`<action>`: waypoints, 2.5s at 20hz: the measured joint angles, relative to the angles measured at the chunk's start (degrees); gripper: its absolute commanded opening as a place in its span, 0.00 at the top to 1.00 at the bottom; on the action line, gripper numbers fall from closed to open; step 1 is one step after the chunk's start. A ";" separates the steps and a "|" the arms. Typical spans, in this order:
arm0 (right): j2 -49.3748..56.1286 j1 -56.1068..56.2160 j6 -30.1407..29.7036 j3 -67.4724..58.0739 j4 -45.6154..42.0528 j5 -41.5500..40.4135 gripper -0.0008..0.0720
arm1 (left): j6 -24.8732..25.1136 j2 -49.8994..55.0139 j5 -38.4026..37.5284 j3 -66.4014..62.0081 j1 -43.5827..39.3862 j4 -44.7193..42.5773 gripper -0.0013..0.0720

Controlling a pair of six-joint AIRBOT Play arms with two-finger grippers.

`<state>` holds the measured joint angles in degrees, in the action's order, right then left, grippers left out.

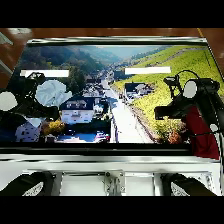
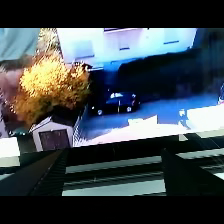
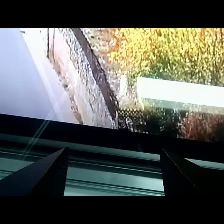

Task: Fold the shirts.

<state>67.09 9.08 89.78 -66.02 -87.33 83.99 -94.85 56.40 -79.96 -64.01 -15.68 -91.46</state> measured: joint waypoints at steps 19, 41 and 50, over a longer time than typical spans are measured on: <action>0.00 0.00 1.75 0.02 0.92 -4.04 0.06 | 2.27 0.61 1.84 0.04 0.02 -0.31 0.02; 0.28 0.07 2.62 0.52 16.74 -8.46 0.06 | 2.27 14.10 18.05 -5.92 11.63 -10.45 0.00; 0.35 0.07 5.90 1.68 18.21 -7.54 0.06 | 2.62 34.88 18.88 -14.95 28.00 -8.28 0.01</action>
<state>67.44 9.15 95.68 -64.34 -69.12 76.44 -92.23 91.29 -61.08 -78.96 12.32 -99.74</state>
